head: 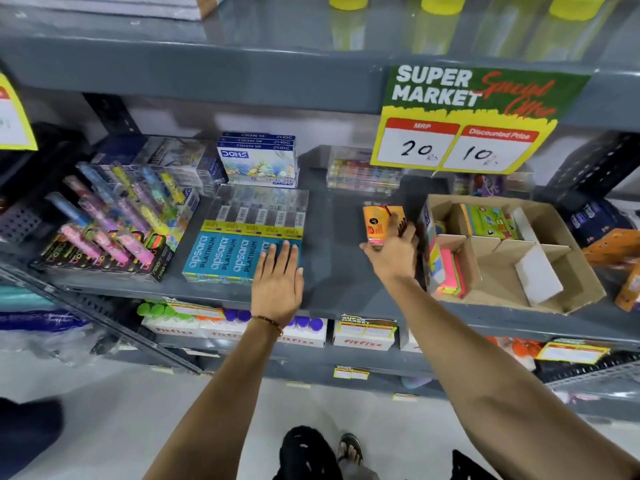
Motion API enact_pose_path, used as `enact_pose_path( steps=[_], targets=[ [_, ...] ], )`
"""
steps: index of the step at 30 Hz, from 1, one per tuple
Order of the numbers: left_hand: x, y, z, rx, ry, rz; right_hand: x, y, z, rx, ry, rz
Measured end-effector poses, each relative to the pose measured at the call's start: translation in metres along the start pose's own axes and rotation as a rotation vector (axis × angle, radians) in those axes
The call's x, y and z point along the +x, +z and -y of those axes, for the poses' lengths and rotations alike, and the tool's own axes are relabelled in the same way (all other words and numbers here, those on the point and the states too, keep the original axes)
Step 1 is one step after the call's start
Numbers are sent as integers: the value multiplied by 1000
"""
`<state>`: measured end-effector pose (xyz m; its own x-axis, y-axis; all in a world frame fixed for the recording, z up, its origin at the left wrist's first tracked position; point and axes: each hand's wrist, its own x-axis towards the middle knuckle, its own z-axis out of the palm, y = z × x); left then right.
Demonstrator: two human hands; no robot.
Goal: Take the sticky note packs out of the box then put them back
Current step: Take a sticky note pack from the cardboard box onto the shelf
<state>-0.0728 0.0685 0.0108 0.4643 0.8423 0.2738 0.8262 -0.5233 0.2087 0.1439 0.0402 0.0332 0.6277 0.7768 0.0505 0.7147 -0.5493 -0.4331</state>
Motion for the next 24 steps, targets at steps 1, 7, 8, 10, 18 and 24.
enact_pose_path(
  steps=[1, 7, 8, 10, 18, 24],
  targets=[
    [0, 1, 0, 5, 2, -3, -1, 1, -1, -66, -34, -8],
    [0, 3, 1, 5, -4, 4, -4, -5, -14, -191, -359, -58],
    [0, 3, 1, 1, -4, 5, 0, -6, -18, -218, -361, -24],
    [-1, 3, 2, -6, -6, 6, 4, -6, -23, -260, -395, -42],
    [-1, 6, 3, -31, 4, -4, -19, -18, -25, -180, -649, -337],
    [-1, 6, 4, -39, 9, -8, -96, 15, -7, -180, -875, -210]
  ],
)
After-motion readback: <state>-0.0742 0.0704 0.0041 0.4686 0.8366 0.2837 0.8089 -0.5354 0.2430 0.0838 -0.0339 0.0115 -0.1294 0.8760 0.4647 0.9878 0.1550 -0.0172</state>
